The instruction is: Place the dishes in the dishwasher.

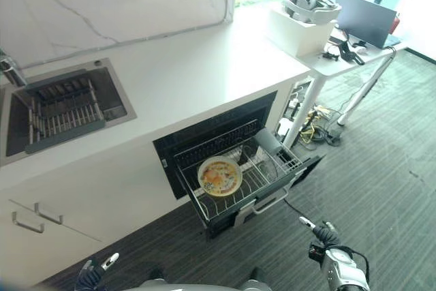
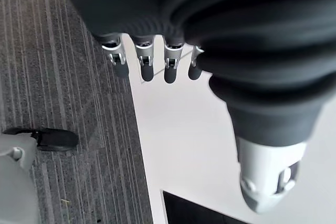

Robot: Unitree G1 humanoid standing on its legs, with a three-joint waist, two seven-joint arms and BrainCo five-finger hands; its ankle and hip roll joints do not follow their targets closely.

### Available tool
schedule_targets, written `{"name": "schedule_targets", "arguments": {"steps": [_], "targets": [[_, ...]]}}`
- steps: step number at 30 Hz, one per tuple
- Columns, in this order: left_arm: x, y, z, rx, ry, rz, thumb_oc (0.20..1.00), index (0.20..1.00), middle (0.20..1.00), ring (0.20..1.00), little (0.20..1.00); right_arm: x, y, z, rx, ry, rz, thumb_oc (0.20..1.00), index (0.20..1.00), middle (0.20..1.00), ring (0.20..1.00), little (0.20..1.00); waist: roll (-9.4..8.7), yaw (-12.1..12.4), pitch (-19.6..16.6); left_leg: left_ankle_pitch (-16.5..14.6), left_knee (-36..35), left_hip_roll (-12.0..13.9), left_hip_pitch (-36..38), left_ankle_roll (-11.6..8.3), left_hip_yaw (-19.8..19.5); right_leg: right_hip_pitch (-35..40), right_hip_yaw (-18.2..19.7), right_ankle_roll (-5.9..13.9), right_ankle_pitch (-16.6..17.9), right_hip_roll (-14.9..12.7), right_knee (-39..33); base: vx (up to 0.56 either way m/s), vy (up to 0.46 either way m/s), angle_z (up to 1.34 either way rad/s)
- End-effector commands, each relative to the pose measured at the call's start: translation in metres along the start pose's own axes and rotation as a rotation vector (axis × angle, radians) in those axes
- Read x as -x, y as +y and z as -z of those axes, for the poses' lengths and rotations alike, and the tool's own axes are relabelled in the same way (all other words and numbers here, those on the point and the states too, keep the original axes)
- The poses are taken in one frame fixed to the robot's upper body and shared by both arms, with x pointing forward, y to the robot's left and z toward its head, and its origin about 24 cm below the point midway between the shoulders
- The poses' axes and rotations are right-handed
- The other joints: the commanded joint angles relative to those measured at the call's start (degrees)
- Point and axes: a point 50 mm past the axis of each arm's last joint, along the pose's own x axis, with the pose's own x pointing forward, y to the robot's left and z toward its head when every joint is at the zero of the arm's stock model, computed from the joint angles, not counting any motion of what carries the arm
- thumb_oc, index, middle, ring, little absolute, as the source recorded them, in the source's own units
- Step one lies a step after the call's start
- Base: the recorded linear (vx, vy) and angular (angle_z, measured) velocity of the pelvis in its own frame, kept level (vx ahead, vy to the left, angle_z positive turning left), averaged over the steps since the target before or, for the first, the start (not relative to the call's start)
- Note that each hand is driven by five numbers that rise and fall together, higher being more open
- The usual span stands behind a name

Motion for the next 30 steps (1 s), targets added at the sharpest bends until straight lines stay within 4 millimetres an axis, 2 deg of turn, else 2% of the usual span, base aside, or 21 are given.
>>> {"name": "schedule_targets", "arguments": {"steps": [1,3,5,12,16,21,22,24,25,30], "targets": [[-0.011,-0.005,-0.028,-0.063,-0.093,0.022,1.0,1.0,1.0,1.0,1.0,-0.006,0.017,-0.033,-0.288,-0.063,-0.111,1.0,1.0,1.0,1.0,1.0,0.34,2.0,3.3,-7.2,0.4,-3.2,2.0,3.41,-0.8,2.6,-2.3,2.82,-5.5,-3.0,3.7,0.06,0.01,0.2],[-0.011,-0.005,-0.025,-0.076,-0.082,0.029,1.0,1.0,1.0,1.0,1.0,-0.008,0.021,-0.025,-0.398,-0.005,-0.144,1.0,1.0,1.0,1.0,1.0,0.9,2.7,3.1,-7.2,0.4,-3.4,2.0,3.44,-1.4,2.8,-2.8,2.82,-5.5,-3.2,3.8,0.04,0.002,0.16],[-0.009,-0.006,-0.021,-0.088,-0.073,0.038,1.0,1.0,1.0,1.0,1.0,-0.01,0.023,-0.024,-0.439,0.02,-0.155,1.0,1.0,1.0,1.0,1.0,1.48,3.5,2.8,-7.3,0.4,-3.8,1.9,3.45,-2.1,3.0,-3.2,2.83,-5.5,-3.5,3.9,0.04,0.006,0.17],[-0.006,-0.009,-0.013,-0.11,-0.061,0.063,1.0,1.0,1.0,1.0,1.0,-0.015,0.02,-0.041,-0.443,0.026,-0.169,1.0,1.0,1.0,1.0,1.0,3.0,5.5,2.4,-7.1,0.4,-4.9,1.6,3.53,-4.2,3.2,-4.2,2.79,-5.6,-4.2,4.4,0.04,0.013,0.15],[-0.005,-0.015,-0.01,-0.112,-0.055,0.083,1.0,1.0,1.0,1.0,1.0,-0.016,0.017,-0.059,-0.414,-0.007,-0.18,1.0,1.0,1.0,1.0,1.0,4.65,6.6,2.8,-7.0,0.4,-6.1,0.7,3.7,-5.4,2.1,-5.0,3.1,-5.4,-5.8,5.5,0.01,0.072,0.07],[0.0,-0.025,0.001,-0.106,-0.018,0.119,1.0,1.0,1.0,1.0,1.0,-0.013,0.004,-0.095,-0.352,-0.087,-0.155,1.0,1.0,1.0,1.0,1.0,8.64,7.7,3.4,-6.2,0.4,-8.4,-1.5,3.83,-6.7,0.3,-5.5,3.43,-5.2,-8.7,6.7,0.0,0.196,0.15],[0.001,-0.029,0.004,-0.101,-0.009,0.133,1.0,1.0,1.0,1.0,1.0,-0.012,0.0,-0.108,-0.345,-0.119,-0.143,1.0,1.0,1.0,1.0,1.0,9.93,7.9,3.6,-6.0,0.4,-8.8,-2.2,3.73,-6.3,-0.3,-5.7,3.45,-5.0,-9.7,6.9,-0.02,0.185,0.1],[0.002,-0.033,0.005,-0.096,-0.004,0.147,1.0,1.0,1.0,1.0,1.0,-0.01,-0.003,-0.119,-0.334,-0.146,-0.135,1.0,1.0,1.0,1.0,1.0,10.98,8.1,3.8,-5.9,0.4,-9.3,-2.9,3.71,-6.3,-0.8,-5.8,3.48,-4.9,-10.5,6.9,-0.03,0.201,0.13],[0.004,-0.037,0.007,-0.09,-0.002,0.166,1.0,1.0,1.0,1.0,1.0,-0.007,-0.005,-0.134,-0.324,-0.18,-0.13,1.0,1.0,1.0,1.0,1.0,12.29,8.3,4.2,-5.7,0.4,-10.0,-3.7,3.67,-6.3,-1.5,-5.9,3.53,-4.7,-11.5,7.0,-0.05,0.248,0.23],[0.008,-0.047,0.014,-0.062,0.009,0.21,1.0,1.0,1.0,1.0,1.0,0.002,-0.011,-0.172,-0.247,-0.279,-0.126,1.0,1.0,1.0,1.0,1.0,16.09,9.2,5.7,-5.2,0.4,-11.9,-6.1,3.56,-5.7,-3.4,-6.3,3.88,-3.8,-15.0,7.5,-0.01,0.213,0.25]]}}
